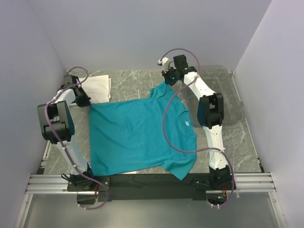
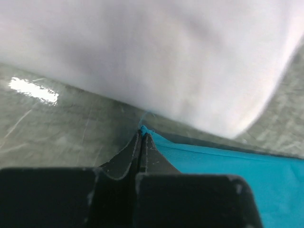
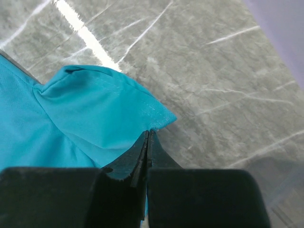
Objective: Fold and stack the t-shirts
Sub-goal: Fold the tshirt
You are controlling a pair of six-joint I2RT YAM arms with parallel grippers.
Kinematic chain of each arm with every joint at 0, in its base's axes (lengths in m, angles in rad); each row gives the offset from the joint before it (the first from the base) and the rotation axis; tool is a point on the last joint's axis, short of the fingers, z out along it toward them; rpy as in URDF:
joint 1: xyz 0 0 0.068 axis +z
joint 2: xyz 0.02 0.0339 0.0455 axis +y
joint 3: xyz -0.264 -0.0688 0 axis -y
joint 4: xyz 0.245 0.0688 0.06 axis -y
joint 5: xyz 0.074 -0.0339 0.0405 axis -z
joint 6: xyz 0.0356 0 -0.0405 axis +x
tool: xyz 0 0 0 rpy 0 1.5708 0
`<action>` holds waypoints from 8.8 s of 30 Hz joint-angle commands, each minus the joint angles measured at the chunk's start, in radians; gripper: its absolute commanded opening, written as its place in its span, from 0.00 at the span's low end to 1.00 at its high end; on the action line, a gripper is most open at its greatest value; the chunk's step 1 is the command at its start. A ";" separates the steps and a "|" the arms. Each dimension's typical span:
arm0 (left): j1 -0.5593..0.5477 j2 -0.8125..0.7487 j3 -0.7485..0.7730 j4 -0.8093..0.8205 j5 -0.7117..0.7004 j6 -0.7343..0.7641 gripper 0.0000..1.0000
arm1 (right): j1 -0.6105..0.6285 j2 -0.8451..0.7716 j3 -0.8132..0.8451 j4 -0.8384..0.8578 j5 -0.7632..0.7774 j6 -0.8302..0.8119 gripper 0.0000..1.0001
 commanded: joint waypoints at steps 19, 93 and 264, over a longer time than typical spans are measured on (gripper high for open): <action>0.003 -0.248 -0.110 0.091 -0.001 0.066 0.01 | -0.101 -0.426 -0.318 0.028 -0.330 0.011 0.00; 0.003 -0.349 -0.368 0.048 -0.006 0.087 0.01 | -0.057 -0.897 -1.027 -0.110 -0.360 -0.232 0.00; 0.006 -1.090 -0.670 -0.239 0.267 -0.148 0.73 | 0.457 -0.581 -0.847 -0.066 0.187 -0.140 0.48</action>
